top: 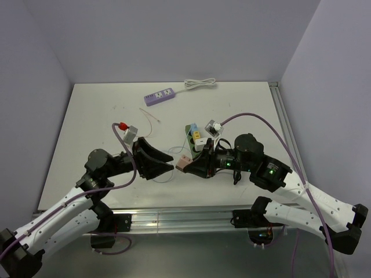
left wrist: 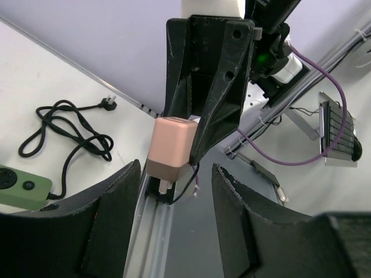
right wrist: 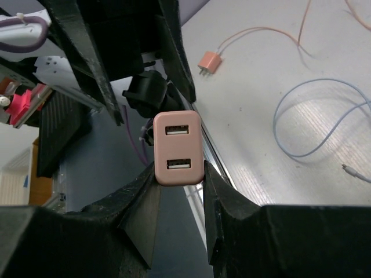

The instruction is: Insert the plug

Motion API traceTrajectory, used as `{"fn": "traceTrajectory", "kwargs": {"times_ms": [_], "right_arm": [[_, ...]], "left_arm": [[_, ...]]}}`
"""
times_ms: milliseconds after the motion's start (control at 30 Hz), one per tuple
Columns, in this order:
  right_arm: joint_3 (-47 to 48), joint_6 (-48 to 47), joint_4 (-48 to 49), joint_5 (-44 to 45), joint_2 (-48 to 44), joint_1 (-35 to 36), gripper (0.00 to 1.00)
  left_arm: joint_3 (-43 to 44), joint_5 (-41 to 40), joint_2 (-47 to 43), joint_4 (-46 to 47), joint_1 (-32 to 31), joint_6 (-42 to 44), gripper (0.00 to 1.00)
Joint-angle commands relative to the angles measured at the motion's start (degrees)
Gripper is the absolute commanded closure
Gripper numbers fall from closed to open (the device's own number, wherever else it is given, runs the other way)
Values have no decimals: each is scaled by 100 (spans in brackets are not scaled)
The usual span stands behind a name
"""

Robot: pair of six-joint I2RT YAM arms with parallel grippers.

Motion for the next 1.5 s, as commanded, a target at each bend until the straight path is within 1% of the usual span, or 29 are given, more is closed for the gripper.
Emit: {"fn": "traceTrajectory", "kwargs": {"times_ms": [0,133,233,467,500,533,633,733,800,1000,1100,1167,1200,1233,1267,1300,1333,1367,1400,1433,1467], "right_arm": [[143,171,553,-325,-16,-31,100],[125,215,694,-449,-8,-22,100],[126,224,712,-484,45,-22,100],[73,321,853,-502,54,-22,100],[55,321,861,-519,54,-22,100],[64,321,862,-528,71,-31,100],[55,321,862,-554,80,-31,100],[29,347,914,-589,98,-22,100],[29,365,941,-616,107,-22,100],[55,374,984,-660,168,-22,100],[46,382,993,-668,151,-31,100],[46,400,967,-712,159,-22,100],[55,409,967,-730,168,-22,100],[73,418,932,-765,203,-22,100],[108,426,897,-782,221,-22,96],[178,435,836,-783,247,-22,84],[230,444,670,-757,300,-22,79],[292,435,555,-704,326,-31,67],[406,435,432,-582,353,-22,46],[468,435,126,-511,388,-31,37],[590,418,-33,-423,405,-31,31]], "left_arm": [[110,455,240,494,-27,-67,43],[163,543,399,466,-114,-75,44],[189,438,400,397,-167,-49,45],[295,446,557,291,-229,-49,51],[313,473,575,291,-238,-58,52],[321,499,593,299,-246,-58,57],[330,464,584,317,-264,-75,63],[330,438,540,343,-273,-128,69],[322,447,514,448,-273,-189,71],[286,578,593,905,-273,-576,69],[269,543,567,976,-282,-646,72],[234,465,505,1046,-290,-699,78],[234,429,488,1055,-290,-743,83],[251,420,487,1047,-282,-761,100],[269,385,505,960,-290,-761,100],[295,403,505,906,-290,-743,100],[330,420,505,880,-282,-665,100],[330,446,470,775,-290,-612,100],[339,438,426,652,-282,-446,100],[357,438,382,529,-282,-331,100],[374,394,295,163,-282,-208,100]]}}
